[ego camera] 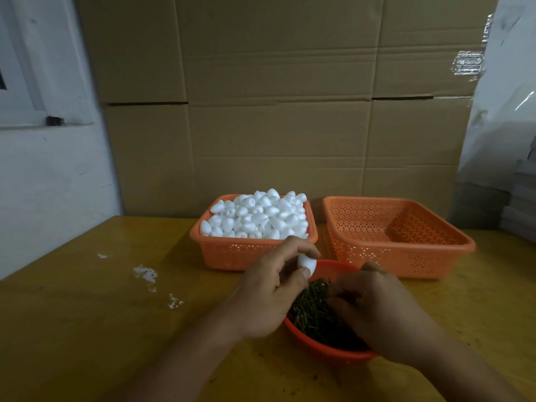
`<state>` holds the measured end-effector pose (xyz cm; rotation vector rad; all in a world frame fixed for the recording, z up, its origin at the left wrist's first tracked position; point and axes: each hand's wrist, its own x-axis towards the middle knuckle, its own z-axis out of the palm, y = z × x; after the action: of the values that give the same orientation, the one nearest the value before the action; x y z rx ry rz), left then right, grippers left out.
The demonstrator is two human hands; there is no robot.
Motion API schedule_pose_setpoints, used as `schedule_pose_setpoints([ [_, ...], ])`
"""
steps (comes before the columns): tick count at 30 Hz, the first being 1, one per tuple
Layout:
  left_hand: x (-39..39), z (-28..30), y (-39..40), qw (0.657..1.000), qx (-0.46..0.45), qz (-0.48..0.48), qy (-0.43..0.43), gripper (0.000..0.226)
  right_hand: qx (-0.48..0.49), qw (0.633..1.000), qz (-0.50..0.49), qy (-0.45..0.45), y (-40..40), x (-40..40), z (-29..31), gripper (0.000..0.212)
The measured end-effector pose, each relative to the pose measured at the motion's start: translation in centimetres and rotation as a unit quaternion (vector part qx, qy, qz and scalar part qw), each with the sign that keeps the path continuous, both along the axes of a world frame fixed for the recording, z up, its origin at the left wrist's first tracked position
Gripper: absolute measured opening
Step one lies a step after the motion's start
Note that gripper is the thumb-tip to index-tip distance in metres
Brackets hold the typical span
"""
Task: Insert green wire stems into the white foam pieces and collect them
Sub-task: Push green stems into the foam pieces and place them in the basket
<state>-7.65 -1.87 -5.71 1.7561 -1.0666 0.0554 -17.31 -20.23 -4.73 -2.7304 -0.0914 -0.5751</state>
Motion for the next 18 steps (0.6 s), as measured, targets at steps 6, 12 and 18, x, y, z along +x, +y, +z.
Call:
schedule_pose_setpoints([
  [6, -0.5, -0.1, -0.3, 0.997, -0.004, -0.053, 0.049, 0.036, -0.106, 0.987, -0.048, 0.114, 0.3, 0.2, 0.1, 0.033],
  [12, -0.8, -0.1, -0.5, 0.997, -0.023, -0.040, 0.064, 0.018, -0.122, 0.976, -0.056, 0.174, 0.9, 0.9, 0.4, 0.026],
  [18, -1.7, 0.7, -0.8, 0.955, -0.109, -0.081, 0.265, 0.020, -0.125, 0.976, -0.101, 0.149, 1.3, 1.1, 0.2, 0.014],
])
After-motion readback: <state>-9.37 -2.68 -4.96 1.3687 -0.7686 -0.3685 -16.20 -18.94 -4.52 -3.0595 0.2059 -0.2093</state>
